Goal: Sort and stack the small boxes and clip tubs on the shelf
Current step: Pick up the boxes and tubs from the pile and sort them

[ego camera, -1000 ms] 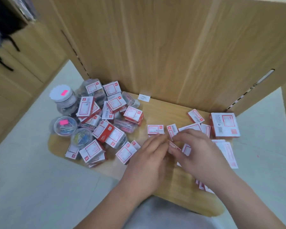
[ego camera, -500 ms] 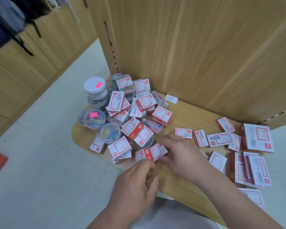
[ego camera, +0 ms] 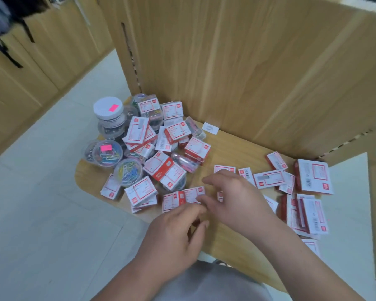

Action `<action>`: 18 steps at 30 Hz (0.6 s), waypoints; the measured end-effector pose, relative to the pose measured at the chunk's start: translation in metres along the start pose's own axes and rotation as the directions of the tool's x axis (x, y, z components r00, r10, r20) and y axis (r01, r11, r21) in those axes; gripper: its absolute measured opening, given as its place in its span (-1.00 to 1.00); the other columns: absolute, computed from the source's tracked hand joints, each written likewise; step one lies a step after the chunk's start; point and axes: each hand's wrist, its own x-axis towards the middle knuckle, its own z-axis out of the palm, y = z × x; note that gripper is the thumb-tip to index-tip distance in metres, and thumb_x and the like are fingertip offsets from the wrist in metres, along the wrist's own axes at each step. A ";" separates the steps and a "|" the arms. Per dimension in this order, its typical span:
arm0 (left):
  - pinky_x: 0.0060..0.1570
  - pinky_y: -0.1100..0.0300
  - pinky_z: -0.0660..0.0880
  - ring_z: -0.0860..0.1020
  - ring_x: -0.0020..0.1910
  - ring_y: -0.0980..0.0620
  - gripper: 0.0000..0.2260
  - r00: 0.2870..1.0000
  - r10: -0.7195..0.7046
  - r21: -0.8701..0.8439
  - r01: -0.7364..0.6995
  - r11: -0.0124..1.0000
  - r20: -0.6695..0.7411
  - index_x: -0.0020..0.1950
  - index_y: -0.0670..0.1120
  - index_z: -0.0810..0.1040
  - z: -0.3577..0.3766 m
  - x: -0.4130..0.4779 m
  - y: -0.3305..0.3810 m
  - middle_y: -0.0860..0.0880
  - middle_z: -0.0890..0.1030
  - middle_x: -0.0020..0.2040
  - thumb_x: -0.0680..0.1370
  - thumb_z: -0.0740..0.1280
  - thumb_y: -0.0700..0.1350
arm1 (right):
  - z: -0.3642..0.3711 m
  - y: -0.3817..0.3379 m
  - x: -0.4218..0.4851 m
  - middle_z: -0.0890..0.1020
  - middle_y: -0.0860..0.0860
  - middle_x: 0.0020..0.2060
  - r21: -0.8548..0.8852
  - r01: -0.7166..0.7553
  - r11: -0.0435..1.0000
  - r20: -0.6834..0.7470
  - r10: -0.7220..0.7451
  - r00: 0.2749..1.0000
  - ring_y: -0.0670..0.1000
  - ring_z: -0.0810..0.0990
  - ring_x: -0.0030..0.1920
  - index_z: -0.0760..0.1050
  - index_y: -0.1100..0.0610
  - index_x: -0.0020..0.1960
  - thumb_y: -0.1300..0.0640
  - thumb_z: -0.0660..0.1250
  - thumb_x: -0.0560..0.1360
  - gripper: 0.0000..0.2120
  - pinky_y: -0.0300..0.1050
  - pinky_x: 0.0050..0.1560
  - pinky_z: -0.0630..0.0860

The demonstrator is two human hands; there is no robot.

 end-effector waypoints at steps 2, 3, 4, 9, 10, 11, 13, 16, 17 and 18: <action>-0.23 0.28 0.46 0.43 -0.22 0.32 -0.90 0.999 0.043 -0.049 -0.042 0.998 0.020 0.02 0.07 0.56 0.005 0.013 0.010 0.24 0.47 -0.16 0.54 0.41 -0.09 | -0.015 0.006 -0.010 0.62 -0.16 -0.01 0.048 -0.021 0.999 -0.070 0.024 0.997 -0.08 0.63 0.03 0.62 -0.11 0.16 -0.14 0.43 0.50 -0.73 -0.07 0.01 0.56; -0.22 0.22 0.49 0.45 -0.21 0.30 -0.91 0.998 0.062 -0.072 -0.060 0.996 0.033 0.01 0.07 0.55 0.009 0.021 0.015 0.23 0.48 -0.15 0.55 0.40 -0.10 | -0.024 0.011 -0.016 0.64 -0.17 -0.01 0.066 -0.037 0.997 -0.104 0.044 0.994 -0.10 0.63 0.02 0.63 -0.11 0.16 -0.13 0.42 0.50 -0.75 -0.07 0.00 0.57; -0.21 0.16 0.51 0.48 -0.20 0.26 -0.91 0.995 0.080 -0.089 -0.074 0.993 0.057 0.01 0.07 0.55 0.014 0.028 0.021 0.21 0.50 -0.13 0.55 0.39 -0.10 | -0.034 0.018 -0.025 0.64 -0.18 -0.02 0.087 -0.060 0.994 -0.139 0.071 0.988 -0.12 0.63 0.00 0.64 -0.11 0.14 -0.12 0.41 0.51 -0.76 -0.06 -0.01 0.58; 0.06 0.07 0.55 0.56 0.10 0.12 -0.83 0.934 0.255 -0.122 -0.231 0.965 0.249 0.11 0.07 0.57 0.056 0.065 0.058 0.20 0.53 0.13 0.53 0.30 -0.01 | -0.082 0.066 -0.080 0.67 -0.21 -0.14 0.298 -0.199 0.934 -0.328 0.296 0.897 -0.16 0.62 -0.07 0.68 -0.07 0.02 -0.06 0.44 0.52 -0.88 -0.09 -0.06 0.57; 0.14 0.07 0.54 0.56 0.19 0.10 -0.77 0.921 0.284 -0.121 -0.261 0.958 0.267 0.16 0.05 0.58 0.066 0.074 0.065 0.18 0.54 0.20 0.54 0.28 0.01 | -0.088 0.078 -0.089 0.68 -0.22 -0.13 0.343 -0.227 0.911 -0.376 0.355 0.856 -0.16 0.63 -0.07 0.68 -0.09 -0.01 -0.03 0.46 0.52 -0.93 -0.13 -0.06 0.56; 0.20 0.07 0.52 0.54 0.25 0.08 -0.72 0.913 0.297 -0.118 -0.274 0.954 0.281 0.21 0.04 0.59 0.075 0.083 0.071 0.14 0.54 0.25 0.55 0.25 0.05 | -0.092 0.091 -0.098 0.69 -0.23 -0.12 0.392 -0.259 0.883 -0.408 0.419 0.811 -0.17 0.63 -0.07 0.67 -0.12 -0.04 -0.02 0.47 0.51 -0.97 -0.14 -0.06 0.57; 0.34 0.08 0.45 0.48 0.38 0.04 -0.61 0.910 0.283 -0.107 -0.262 0.959 0.303 0.31 0.03 0.58 0.093 0.102 0.082 0.07 0.52 0.35 0.57 0.21 0.15 | -0.094 0.118 -0.110 0.68 -0.22 -0.06 0.499 -0.325 0.803 -0.408 0.548 0.730 -0.17 0.64 -0.04 0.65 -0.14 -0.02 -0.04 0.46 0.52 -0.95 -0.10 -0.05 0.60; 0.44 0.12 0.33 0.35 0.50 -0.01 -0.58 0.905 0.284 -0.071 -0.276 0.958 0.316 0.41 0.00 0.53 0.118 0.131 0.096 0.00 0.42 0.50 0.59 0.26 0.12 | -0.088 0.151 -0.114 0.61 -0.23 0.14 0.598 -0.402 0.693 -0.298 0.658 0.691 -0.16 0.62 0.10 0.56 -0.13 0.19 -0.14 0.39 0.54 -0.75 -0.29 -0.09 0.58; 0.46 0.12 0.31 0.33 0.52 -0.02 -0.58 0.905 0.284 -0.057 -0.281 0.958 0.316 0.43 -0.01 0.51 0.125 0.143 0.097 -0.01 0.39 0.52 0.60 0.27 0.08 | -0.085 0.160 -0.111 0.58 -0.22 0.19 0.611 -0.415 0.674 -0.263 0.668 0.696 -0.16 0.61 0.14 0.52 -0.10 0.30 -0.15 0.37 0.55 -0.65 -0.39 -0.12 0.52; 0.48 0.13 0.27 0.31 0.53 -0.04 -0.59 0.909 0.263 -0.030 -0.268 0.963 0.324 0.47 -0.01 0.48 0.131 0.156 0.098 -0.02 0.36 0.54 0.63 0.27 0.04 | -0.082 0.168 -0.105 0.56 -0.20 0.23 0.630 -0.420 0.653 -0.231 0.674 0.702 -0.15 0.59 0.15 0.47 -0.06 0.38 -0.14 0.36 0.56 -0.58 -0.43 -0.14 0.48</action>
